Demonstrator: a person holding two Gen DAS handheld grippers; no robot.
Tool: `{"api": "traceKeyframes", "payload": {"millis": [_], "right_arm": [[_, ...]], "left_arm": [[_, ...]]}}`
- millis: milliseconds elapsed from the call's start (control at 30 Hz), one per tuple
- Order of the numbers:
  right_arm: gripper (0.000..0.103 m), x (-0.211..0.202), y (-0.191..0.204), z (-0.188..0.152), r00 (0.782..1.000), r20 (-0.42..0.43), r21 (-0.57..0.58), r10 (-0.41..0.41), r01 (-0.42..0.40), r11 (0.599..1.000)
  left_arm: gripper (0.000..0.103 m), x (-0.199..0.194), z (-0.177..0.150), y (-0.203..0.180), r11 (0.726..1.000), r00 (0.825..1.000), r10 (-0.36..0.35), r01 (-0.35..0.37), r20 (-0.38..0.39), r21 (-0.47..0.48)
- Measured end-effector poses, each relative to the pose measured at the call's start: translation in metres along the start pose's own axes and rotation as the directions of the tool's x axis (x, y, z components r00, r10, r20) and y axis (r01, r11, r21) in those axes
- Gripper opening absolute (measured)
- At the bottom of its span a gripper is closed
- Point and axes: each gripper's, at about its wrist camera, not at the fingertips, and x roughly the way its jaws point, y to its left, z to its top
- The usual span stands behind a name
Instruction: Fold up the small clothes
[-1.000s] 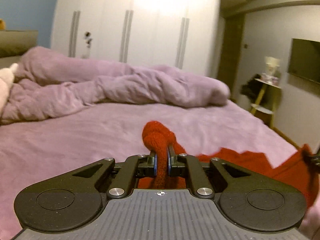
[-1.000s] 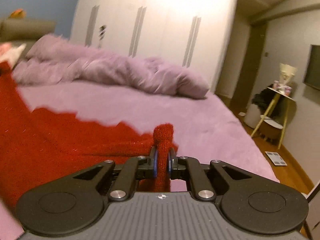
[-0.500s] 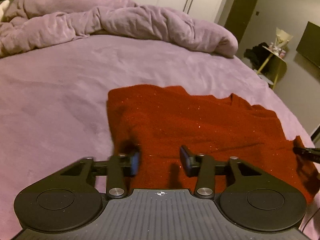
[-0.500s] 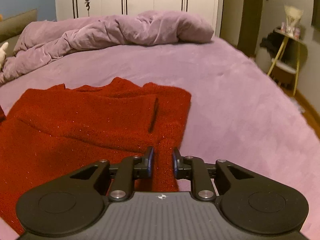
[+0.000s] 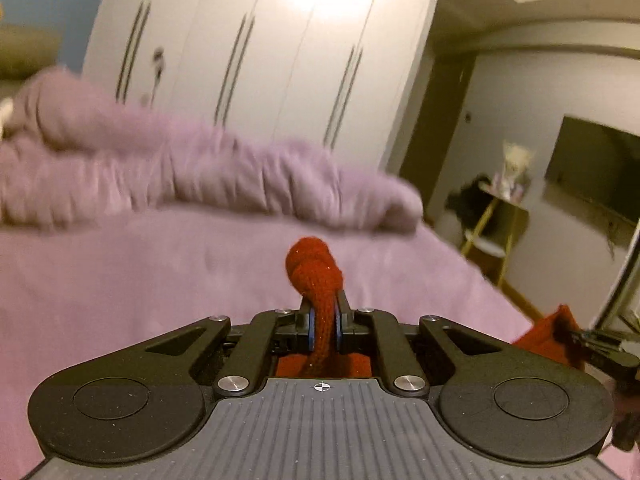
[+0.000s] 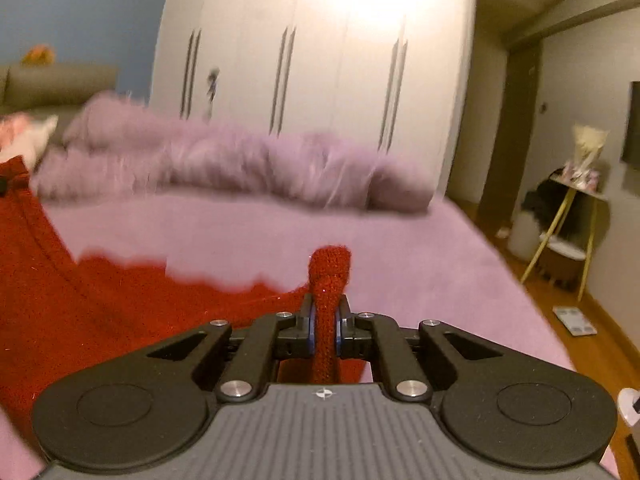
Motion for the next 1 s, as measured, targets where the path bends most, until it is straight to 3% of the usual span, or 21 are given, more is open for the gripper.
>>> {"api": "traceKeyframes", "payload": {"millis": [100,233,300,467,533,600,700,767,833,900,1000], "right_arm": [[0.008,0.034,-0.003,0.011,0.998,0.003,0.022,-0.061,0.061,0.998],[0.008,0.093,-0.008,0.009,0.990,-0.087,0.044,-0.108,0.112,0.993],[0.008,0.115,-0.007,0.006,0.985,-0.122,0.022,-0.122,0.125,0.992],[0.008,0.147,0.003,0.008,0.980,-0.100,-0.030,-0.171,0.168,0.985],[0.008,0.159,0.007,0.002,0.977,-0.106,-0.040,-0.187,0.184,0.982],[0.008,0.173,0.008,-0.005,0.971,-0.135,-0.041,-0.199,0.195,0.980],[0.017,0.196,0.014,-0.018,0.937,-0.223,-0.101,-0.269,0.253,0.962],[0.018,0.188,0.018,-0.020,0.948,-0.202,-0.068,-0.244,0.235,0.970],[0.019,0.167,0.029,-0.021,0.973,-0.169,0.014,-0.154,0.158,0.987],[0.020,0.147,0.050,-0.023,0.991,-0.135,0.074,-0.021,0.031,0.997],[0.023,0.124,0.088,-0.037,0.979,-0.099,0.160,0.178,-0.161,0.974]], "left_arm": [[0.011,0.032,0.011,0.003,0.997,0.997,0.076,-0.076,0.005,0.006],[0.011,0.098,-0.001,0.012,0.982,0.977,0.187,-0.185,-0.102,0.031],[0.011,0.119,-0.010,0.014,0.978,0.969,0.207,-0.204,-0.132,0.034],[0.011,0.148,-0.021,0.024,0.959,0.954,0.282,-0.278,-0.105,0.053],[0.011,0.160,-0.030,0.028,0.942,0.936,0.334,-0.330,-0.109,0.060],[0.015,0.173,-0.042,0.031,0.915,0.906,0.403,-0.396,-0.133,0.077],[0.021,0.185,-0.057,0.032,0.879,0.860,0.475,-0.454,-0.187,0.142],[0.033,0.176,-0.059,0.027,0.889,0.869,0.458,-0.439,-0.190,0.134],[0.053,0.164,-0.058,0.018,0.898,0.879,0.440,-0.429,-0.184,0.098],[0.062,0.154,-0.057,0.005,0.928,0.909,0.372,-0.372,-0.189,0.036],[0.077,0.147,-0.071,-0.014,0.957,0.940,0.261,-0.281,-0.219,-0.067]]}}
